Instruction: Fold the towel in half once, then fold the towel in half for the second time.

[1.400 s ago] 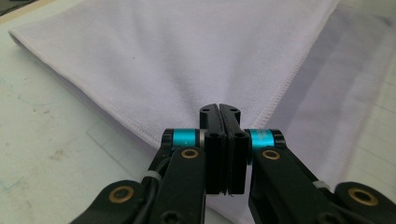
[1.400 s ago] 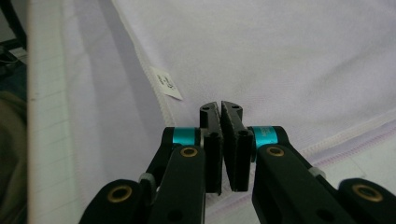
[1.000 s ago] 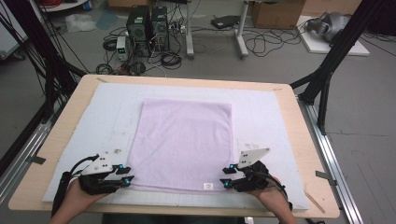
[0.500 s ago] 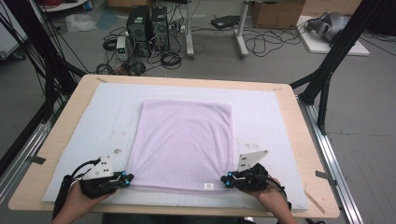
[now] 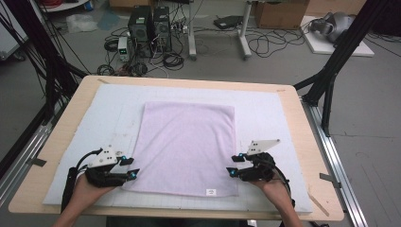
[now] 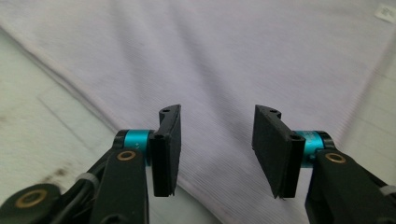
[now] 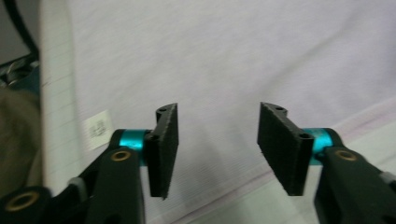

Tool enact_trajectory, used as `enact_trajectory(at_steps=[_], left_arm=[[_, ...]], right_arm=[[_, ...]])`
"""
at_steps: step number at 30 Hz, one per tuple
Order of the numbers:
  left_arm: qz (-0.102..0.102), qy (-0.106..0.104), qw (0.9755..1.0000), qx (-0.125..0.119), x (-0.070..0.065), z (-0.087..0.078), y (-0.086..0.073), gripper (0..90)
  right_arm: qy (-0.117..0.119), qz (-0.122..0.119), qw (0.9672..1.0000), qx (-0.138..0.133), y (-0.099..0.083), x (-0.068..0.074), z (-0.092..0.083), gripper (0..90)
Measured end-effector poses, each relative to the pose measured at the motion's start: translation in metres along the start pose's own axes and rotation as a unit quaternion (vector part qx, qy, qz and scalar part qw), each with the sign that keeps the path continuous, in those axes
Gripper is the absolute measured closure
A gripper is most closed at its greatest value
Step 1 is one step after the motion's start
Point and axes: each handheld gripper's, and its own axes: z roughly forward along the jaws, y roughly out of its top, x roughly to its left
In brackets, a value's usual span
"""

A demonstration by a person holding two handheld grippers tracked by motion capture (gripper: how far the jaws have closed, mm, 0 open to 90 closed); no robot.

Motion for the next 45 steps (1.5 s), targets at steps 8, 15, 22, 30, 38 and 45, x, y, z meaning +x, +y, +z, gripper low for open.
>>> enact_trajectory(at_steps=[8, 15, 22, 30, 38, 45], left_arm=[[-0.017, 0.018, 0.9995, -0.018, 0.02, 0.019, 0.017, 46.3], [-0.015, 0.016, 0.9995, -0.023, 0.02, 0.026, 0.022, 45.2], [-0.016, 0.022, 0.9992, -0.028, 0.021, 0.021, 0.021, 44.4], [-0.012, 0.022, 0.9994, -0.024, 0.022, 0.022, 0.021, 44.3], [-0.013, 0.022, 0.9994, -0.023, 0.023, 0.022, 0.022, 44.2], [-0.026, 0.011, 0.9994, -0.02, 0.03, 0.028, 0.026, 43.5]], right_arm=[[-0.031, 0.015, 0.9993, -0.014, 0.007, -0.025, 0.007, 33.7], [-0.04, 0.026, 0.9981, -0.04, 0.015, -0.038, 0.006, 29.8], [-0.042, 0.022, 0.9981, -0.04, 0.017, -0.036, 0.007, 27.6], [-0.054, 0.02, 0.9977, -0.037, 0.016, -0.035, 0.005, 25.9], [-0.052, 0.006, 0.9979, -0.038, 0.019, -0.029, 0.007, 26.1], [-0.047, 0.014, 0.9984, -0.03, 0.019, -0.034, 0.01, 22.6]])
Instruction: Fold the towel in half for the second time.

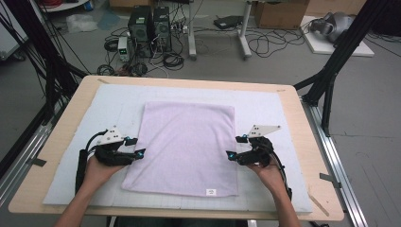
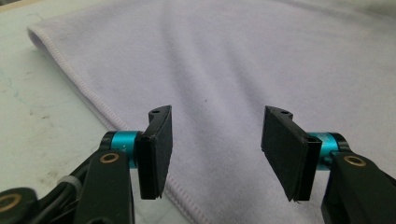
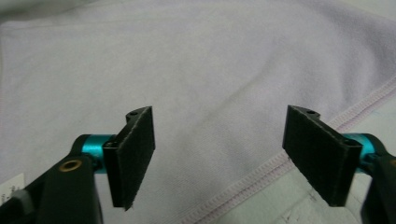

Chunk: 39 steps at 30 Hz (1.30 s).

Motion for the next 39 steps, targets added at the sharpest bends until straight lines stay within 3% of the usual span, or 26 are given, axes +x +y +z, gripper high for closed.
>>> enact_trajectory(at_steps=[7, 12, 18, 22, 26, 28, 32, 34, 39], left_arm=[[-0.015, 0.013, 0.9998, 0.001, 0.018, 0.002, 0.011, 44.2], [-0.013, 0.03, 0.9994, -0.001, 0.031, 0.004, 0.023, 45.2], [-0.014, 0.043, 0.999, -0.002, 0.053, 0.009, 0.044, 46.8], [-0.026, 0.042, 0.9988, 0.001, 0.072, 0.015, 0.063, 47.9], [-0.021, 0.047, 0.9986, 0.01, 0.086, 0.025, 0.084, 48.1], [-0.023, 0.048, 0.9985, 0.011, 0.092, 0.031, 0.089, 48.5], [-0.024, 0.075, 0.9967, 0.019, 0.103, 0.049, 0.087, 51.2], [-0.037, 0.082, 0.9953, 0.034, 0.111, 0.059, 0.079, 52.2], [-0.054, 0.082, 0.9935, 0.057, 0.118, 0.078, 0.067, 52.3]], right_arm=[[-0.002, 0.013, 0.9999, 0.002, 0.003, -0.02, 0.006, 21.5], [-0.005, 0.028, 0.9995, -0.01, 0.014, -0.034, 0.006, 21.3], [-0.016, 0.026, 0.9995, -0.01, 0.04, -0.054, 0.007, 21.9], [-0.027, 0.023, 0.9994, 0.002, 0.062, -0.069, 0.009, 23.0], [-0.048, 0.018, 0.9987, 0.004, 0.08, -0.087, 0.012, 23.5], [-0.049, 0.027, 0.9984, 0.01, 0.085, -0.095, 0.017, 23.5], [-0.055, 0.032, 0.9979, 0.013, 0.082, -0.109, 0.03, 24.6], [-0.056, 0.04, 0.9974, 0.021, 0.077, -0.114, 0.036, 25.3], [-0.063, 0.05, 0.9961, 0.036, 0.067, -0.124, 0.047, 25.2]])
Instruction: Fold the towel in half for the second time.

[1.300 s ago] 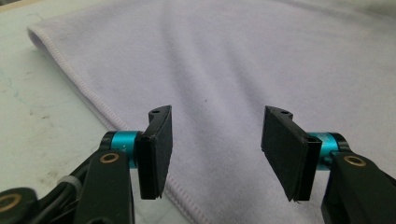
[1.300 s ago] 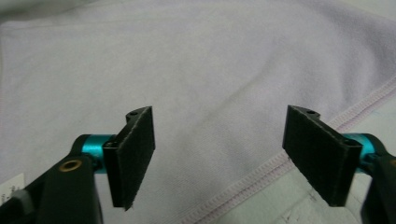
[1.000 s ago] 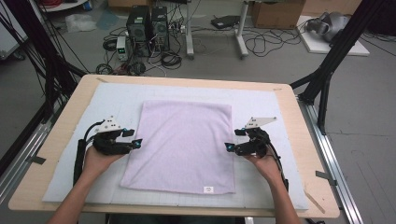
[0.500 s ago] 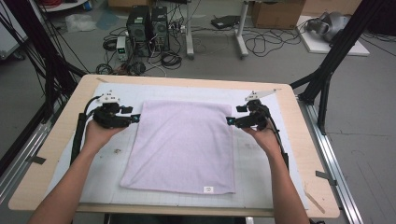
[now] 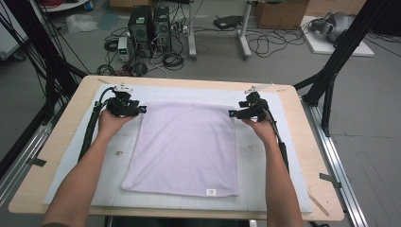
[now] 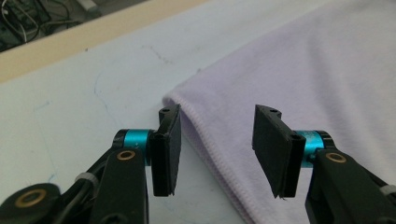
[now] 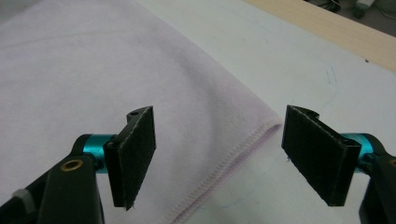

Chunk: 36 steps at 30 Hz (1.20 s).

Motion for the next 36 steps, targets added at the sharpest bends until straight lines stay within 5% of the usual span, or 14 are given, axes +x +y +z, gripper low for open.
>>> enact_trajectory(at_steps=[10, 14, 20, 24, 36], left_arm=[[-0.022, 0.02, 0.9987, 0.04, 0.001, 0.027, -0.014, 50.1], [-0.031, 0.021, 0.9988, 0.03, 0.002, 0.028, -0.017, 52.9], [-0.032, 0.008, 0.999, 0.029, -0.001, 0.028, -0.016, 71.4], [-0.043, -0.004, 0.9986, 0.03, -0.002, 0.028, -0.016, 80.5], [-0.015, 0.004, 0.9998, 0.011, -0.007, 0.018, -0.009, 85.6]], right_arm=[[-0.02, 0.019, 0.9995, 0.015, -0.013, -0.009, 0.022, 25.7], [-0.021, 0.021, 0.9992, 0.028, -0.017, -0.01, 0.03, 28.2], [-0.033, 0.004, 0.9991, 0.026, -0.023, -0.002, 0.033, 51.0], [0.002, 0.005, 0.9997, 0.023, -0.024, 0.001, 0.032, 75.8], [0.012, 0.0, 0.9997, 0.021, -0.015, 0.004, 0.02, 84.5]])
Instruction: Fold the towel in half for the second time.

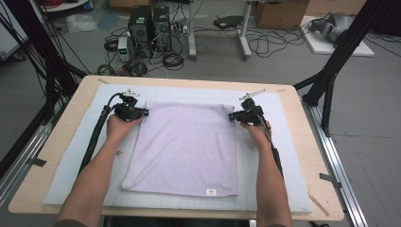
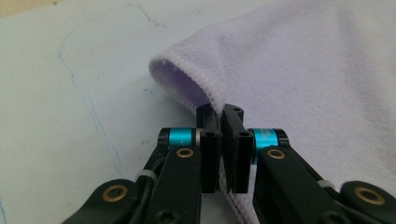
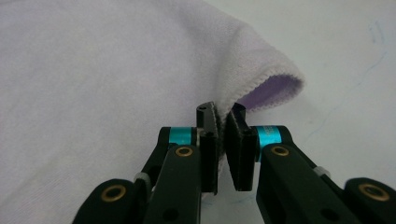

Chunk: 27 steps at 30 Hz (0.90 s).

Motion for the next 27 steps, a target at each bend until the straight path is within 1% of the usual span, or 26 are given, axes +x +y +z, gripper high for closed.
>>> enact_trajectory(at_steps=[5, 8, 11, 12, 14, 15, 16, 17, 18, 21, 23, 25, 27], left_arm=[[0.008, -0.007, 0.9995, -0.031, -0.001, -0.016, 0.007, 85.6], [0.015, -0.014, 0.9987, -0.046, -0.003, -0.028, 0.01, 85.6], [0.025, -0.02, 0.9978, -0.058, -0.006, -0.04, 0.013, 85.6], [0.032, -0.022, 0.9972, -0.065, -0.007, -0.046, 0.013, 85.6], [0.03, -0.029, 0.9964, -0.074, -0.009, -0.054, 0.012, 85.6], [0.031, -0.032, 0.9959, -0.078, -0.01, -0.058, 0.011, 85.5], [0.031, -0.037, 0.9955, -0.082, -0.011, -0.063, 0.008, 85.5], [0.031, -0.04, 0.9951, -0.085, -0.012, -0.066, 0.005, 85.5], [0.034, -0.042, 0.9949, -0.085, -0.014, -0.069, 0.003, 85.5], [0.033, -0.053, 0.9938, -0.091, -0.019, -0.077, -0.009, 85.5], [0.039, -0.056, 0.9933, -0.093, -0.023, -0.082, -0.018, 85.5], [0.035, -0.065, 0.9926, -0.097, -0.026, -0.087, -0.027, 85.5], [0.038, -0.071, 0.9924, -0.093, -0.029, -0.092, -0.038, 85.5]], right_arm=[[0.001, -0.017, 0.9997, -0.019, 0.007, 0.005, -0.017, 84.5], [0.009, -0.017, 0.9994, -0.028, 0.008, 0.007, -0.026, 84.5], [0.015, -0.017, 0.9992, -0.034, 0.01, 0.011, -0.035, 84.5], [0.017, -0.019, 0.9989, -0.039, 0.011, 0.012, -0.038, 84.5], [0.022, -0.017, 0.9986, -0.044, 0.013, 0.017, -0.046, 84.5], [0.026, -0.016, 0.9983, -0.05, 0.013, 0.018, -0.049, 84.5], [0.035, -0.008, 0.9978, -0.055, 0.013, 0.019, -0.052, 84.5], [0.047, -0.002, 0.9973, -0.056, 0.014, 0.022, -0.055, 84.4], [0.051, 0.001, 0.9972, -0.055, 0.014, 0.024, -0.057, 84.4], [0.066, -0.003, 0.996, -0.061, 0.01, 0.035, -0.063, 84.4], [0.071, -0.008, 0.9958, -0.057, 0.006, 0.042, -0.067, 84.4], [0.079, -0.01, 0.9955, -0.051, -0.001, 0.05, -0.071, 84.4], [0.087, -0.012, 0.9948, -0.052, -0.008, 0.056, -0.074, 84.4]])
